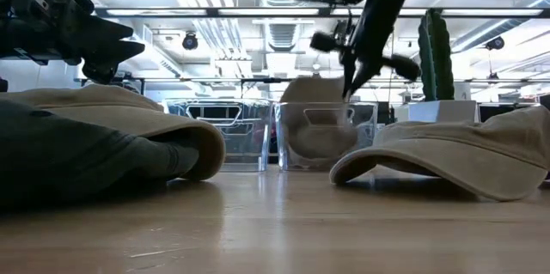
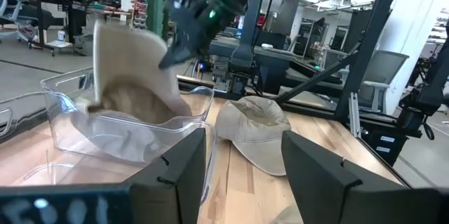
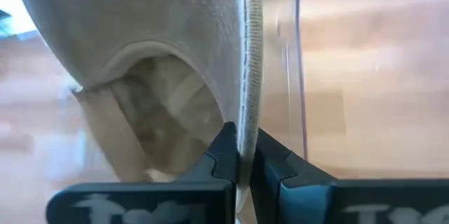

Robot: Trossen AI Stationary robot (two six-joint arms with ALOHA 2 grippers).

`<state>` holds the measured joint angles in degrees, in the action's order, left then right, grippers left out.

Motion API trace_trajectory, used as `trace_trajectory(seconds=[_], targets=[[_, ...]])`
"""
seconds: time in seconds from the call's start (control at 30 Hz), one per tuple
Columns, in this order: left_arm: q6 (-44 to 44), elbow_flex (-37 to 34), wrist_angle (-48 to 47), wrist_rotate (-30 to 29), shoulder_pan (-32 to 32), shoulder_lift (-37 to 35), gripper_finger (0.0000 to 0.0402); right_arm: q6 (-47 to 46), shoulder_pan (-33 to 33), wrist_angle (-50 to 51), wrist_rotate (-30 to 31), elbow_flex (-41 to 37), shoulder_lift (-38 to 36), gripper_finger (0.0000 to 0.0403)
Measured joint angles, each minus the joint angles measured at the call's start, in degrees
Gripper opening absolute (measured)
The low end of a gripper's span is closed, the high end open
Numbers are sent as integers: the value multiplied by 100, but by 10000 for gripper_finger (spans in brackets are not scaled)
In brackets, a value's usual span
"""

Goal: Pick & Place hat
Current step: Put the bottom brown cap into the right transparent bin, then put the left brown cap into the right transparent bin

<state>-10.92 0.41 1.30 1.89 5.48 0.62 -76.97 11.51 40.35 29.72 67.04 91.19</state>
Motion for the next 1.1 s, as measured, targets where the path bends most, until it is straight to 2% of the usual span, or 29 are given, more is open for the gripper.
trace_trajectory(seconds=[0.17,0.27,0.33,0.6,0.73,0.87,0.97,1.1], targets=[[-1,1,0,0,0,0,181,-49,13,11,-530,-3,527,20],[-1,2,0,-2,0,0,181,-403,-2,149,-828,-5,709,41],[-2,0,0,-2,0,0,181,-209,-2,205,-914,-10,724,57],[-2,2,0,-2,0,0,181,644,2,457,-577,-1,296,108],[-2,0,0,0,0,0,181,1438,-90,617,-584,-1,-33,128],[-2,2,0,0,2,0,181,2555,-292,671,-1109,-1,-437,146],[0,0,0,0,1,0,181,3313,-591,749,-1814,3,-750,154],[-2,0,0,-2,2,0,181,3377,-1218,1105,-2452,-38,-935,153]])
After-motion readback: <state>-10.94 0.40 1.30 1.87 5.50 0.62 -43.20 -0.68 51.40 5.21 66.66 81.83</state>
